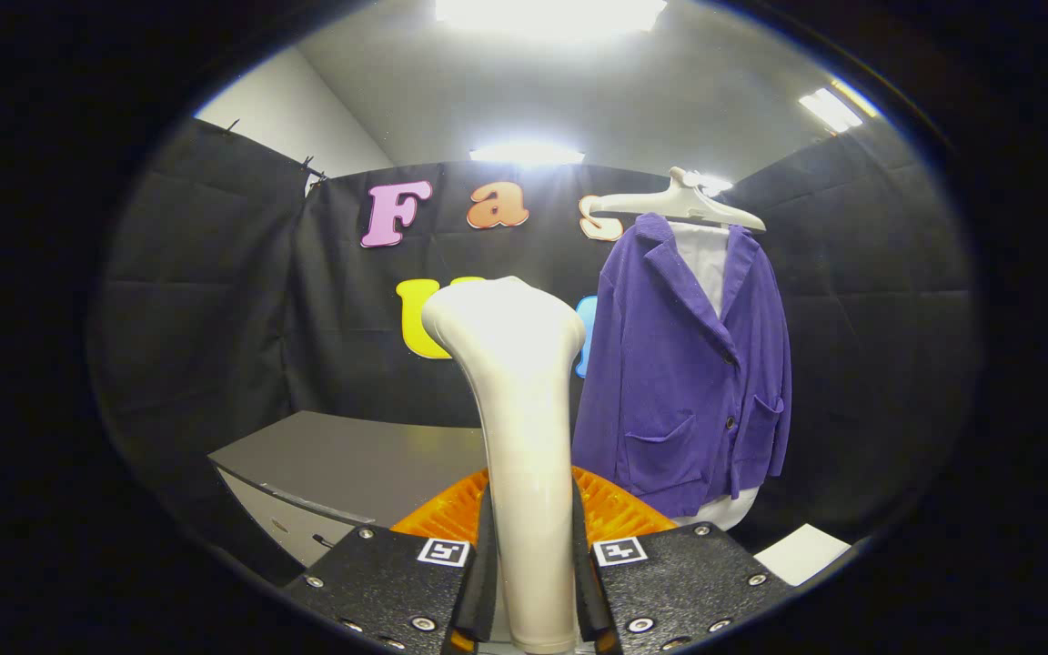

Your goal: Iron the clothes twice with a garment steamer, once on the left side and once on the right side.

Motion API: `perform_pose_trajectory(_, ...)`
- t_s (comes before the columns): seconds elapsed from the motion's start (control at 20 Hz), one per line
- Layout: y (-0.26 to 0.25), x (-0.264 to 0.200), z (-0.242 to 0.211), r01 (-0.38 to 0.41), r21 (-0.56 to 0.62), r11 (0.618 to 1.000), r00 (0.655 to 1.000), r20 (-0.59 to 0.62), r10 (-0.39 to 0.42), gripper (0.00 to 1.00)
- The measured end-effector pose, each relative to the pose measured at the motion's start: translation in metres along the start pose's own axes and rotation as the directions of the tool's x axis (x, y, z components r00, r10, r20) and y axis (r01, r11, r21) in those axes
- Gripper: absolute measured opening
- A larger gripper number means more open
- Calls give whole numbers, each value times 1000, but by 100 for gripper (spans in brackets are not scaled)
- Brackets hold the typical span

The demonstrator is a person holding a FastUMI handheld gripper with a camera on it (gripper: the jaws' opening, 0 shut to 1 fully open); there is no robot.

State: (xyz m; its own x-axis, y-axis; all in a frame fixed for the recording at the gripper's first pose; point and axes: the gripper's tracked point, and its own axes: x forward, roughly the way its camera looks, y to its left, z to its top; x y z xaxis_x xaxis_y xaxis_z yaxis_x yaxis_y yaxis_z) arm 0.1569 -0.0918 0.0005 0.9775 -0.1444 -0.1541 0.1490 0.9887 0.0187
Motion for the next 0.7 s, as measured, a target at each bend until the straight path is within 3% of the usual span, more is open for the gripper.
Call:
perform_pose_trajectory(0.25,-20,8,32,30,14,999,998,56,-31,35)
perform_pose_trajectory(0.7,-67,68,79,112,22,993,988,109,-114,35)
